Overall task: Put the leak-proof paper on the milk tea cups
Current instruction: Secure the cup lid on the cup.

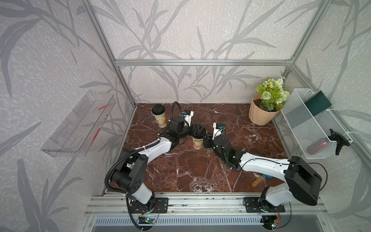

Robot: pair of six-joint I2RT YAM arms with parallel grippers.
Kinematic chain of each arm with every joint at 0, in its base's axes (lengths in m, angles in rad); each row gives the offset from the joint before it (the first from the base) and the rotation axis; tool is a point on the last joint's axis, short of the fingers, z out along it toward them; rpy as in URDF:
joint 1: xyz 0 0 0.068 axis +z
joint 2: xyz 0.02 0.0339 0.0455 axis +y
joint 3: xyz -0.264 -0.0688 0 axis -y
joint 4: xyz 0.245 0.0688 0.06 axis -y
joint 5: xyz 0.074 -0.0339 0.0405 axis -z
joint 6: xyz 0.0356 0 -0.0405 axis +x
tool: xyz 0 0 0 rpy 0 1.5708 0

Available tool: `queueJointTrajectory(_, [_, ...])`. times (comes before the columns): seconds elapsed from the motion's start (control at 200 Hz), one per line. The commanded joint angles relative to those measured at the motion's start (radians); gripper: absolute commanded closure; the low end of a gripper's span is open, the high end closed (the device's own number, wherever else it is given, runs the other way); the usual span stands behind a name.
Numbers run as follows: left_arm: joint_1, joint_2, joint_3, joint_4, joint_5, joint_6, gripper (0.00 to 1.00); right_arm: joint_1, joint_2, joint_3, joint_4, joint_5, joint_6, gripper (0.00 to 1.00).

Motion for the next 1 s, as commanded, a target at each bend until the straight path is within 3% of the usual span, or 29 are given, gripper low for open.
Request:
queueJointTrajectory(0.0, [0.003, 0.088, -0.095, -0.23, -0.043, 0.056, 0.35, -0.049, -0.046, -0.016, -0.255, -0.163, -0.096, 0.58])
queueJointTrajectory(0.15, [0.015, 0.098, -0.098, -0.231, -0.04, 0.073, 0.35, -0.121, -0.098, 0.035, -0.229, -0.23, -0.127, 0.58])
queueJointTrajectory(0.445, [0.034, 0.125, -0.108, -0.205, -0.008, 0.078, 0.38, -0.15, 0.014, 0.099, -0.128, -0.295, -0.118, 0.58])
queueJointTrajectory(0.715, [0.034, 0.125, -0.114, -0.213, -0.006, 0.095, 0.38, -0.15, 0.088, 0.156, -0.134, -0.263, -0.11, 0.59])
queueJointTrajectory(0.995, [0.032, 0.148, -0.142, -0.173, -0.005, 0.079, 0.38, -0.107, 0.137, 0.158, -0.281, -0.177, -0.127, 0.59])
